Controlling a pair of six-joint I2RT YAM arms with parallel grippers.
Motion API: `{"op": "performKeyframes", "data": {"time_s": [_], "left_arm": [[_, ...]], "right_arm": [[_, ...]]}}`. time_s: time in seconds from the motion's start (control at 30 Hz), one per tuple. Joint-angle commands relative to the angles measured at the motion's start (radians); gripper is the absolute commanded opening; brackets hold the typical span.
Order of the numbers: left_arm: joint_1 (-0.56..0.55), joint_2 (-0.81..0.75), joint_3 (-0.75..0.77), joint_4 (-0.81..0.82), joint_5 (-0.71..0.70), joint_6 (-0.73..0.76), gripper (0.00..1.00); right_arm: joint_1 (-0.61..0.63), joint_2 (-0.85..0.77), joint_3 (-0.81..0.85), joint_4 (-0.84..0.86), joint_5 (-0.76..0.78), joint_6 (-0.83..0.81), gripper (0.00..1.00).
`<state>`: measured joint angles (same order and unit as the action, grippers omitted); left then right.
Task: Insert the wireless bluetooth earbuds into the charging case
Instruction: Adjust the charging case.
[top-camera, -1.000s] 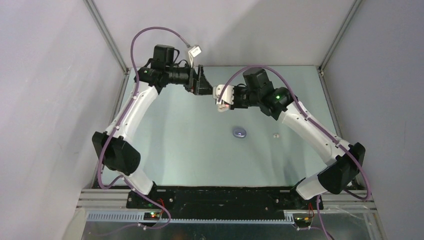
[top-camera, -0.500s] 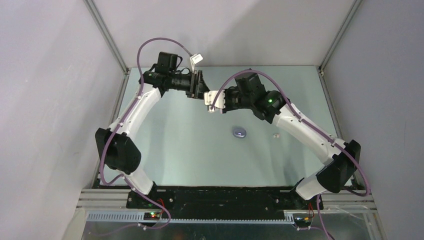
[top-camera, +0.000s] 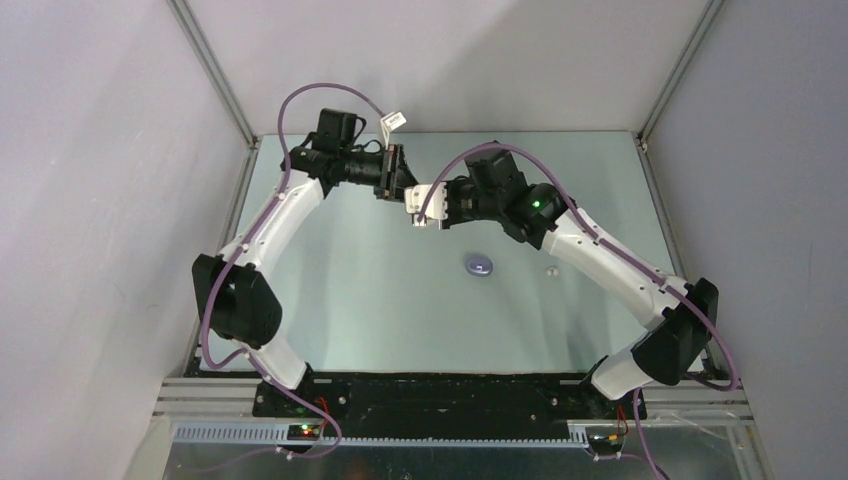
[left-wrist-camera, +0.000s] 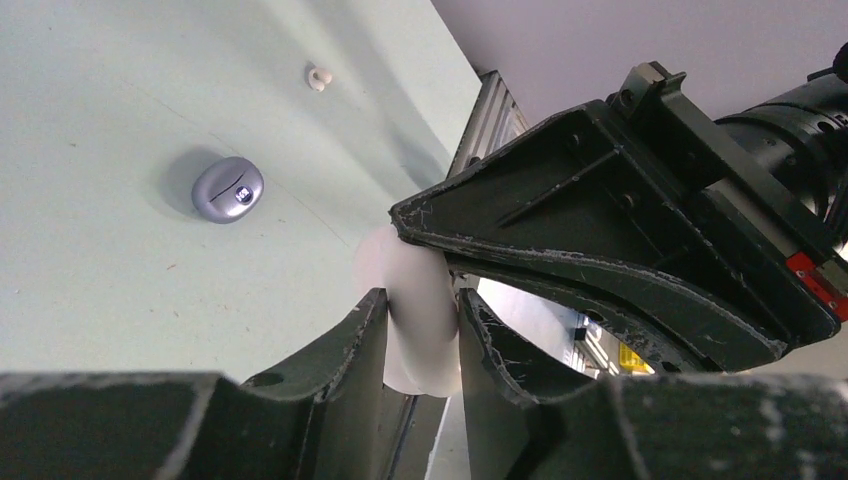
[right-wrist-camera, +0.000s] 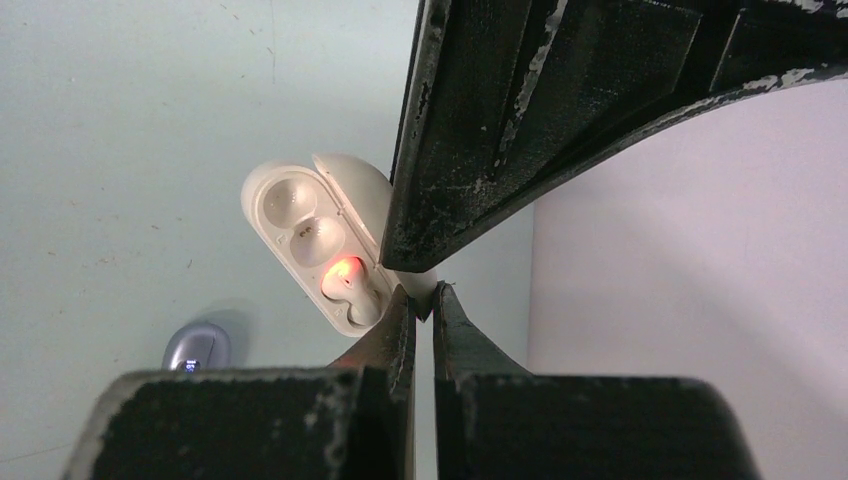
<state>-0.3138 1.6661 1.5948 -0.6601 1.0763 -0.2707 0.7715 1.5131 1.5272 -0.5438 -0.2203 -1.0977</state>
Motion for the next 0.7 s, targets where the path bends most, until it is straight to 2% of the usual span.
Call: {"op": "performKeyframes", "data": {"time_s": [0.0,0.4,0.53,0.67], "left_arm": [[0.004,-0.030,-0.012,0.012,0.004,-0.009,0.37],[0.002,-0.036,-0.024,0.014,0.003,-0.014,0.42],[0.003,-0.032,-0.025,0.021,0.009,-0.017,0.36],[0.002,-0.026,-0.030,0.042,0.037,-0.033,0.21]], "right_arm": [[0.020,-0.009,0.002,0.085,0.025,-0.003,0.00],[0.023,-0.007,-0.002,0.104,0.040,0.012,0.00],[0.025,-0.008,-0.006,0.104,0.040,0.014,0.00],[0.026,-0.009,-0.013,0.105,0.042,0.015,0.00]]}}
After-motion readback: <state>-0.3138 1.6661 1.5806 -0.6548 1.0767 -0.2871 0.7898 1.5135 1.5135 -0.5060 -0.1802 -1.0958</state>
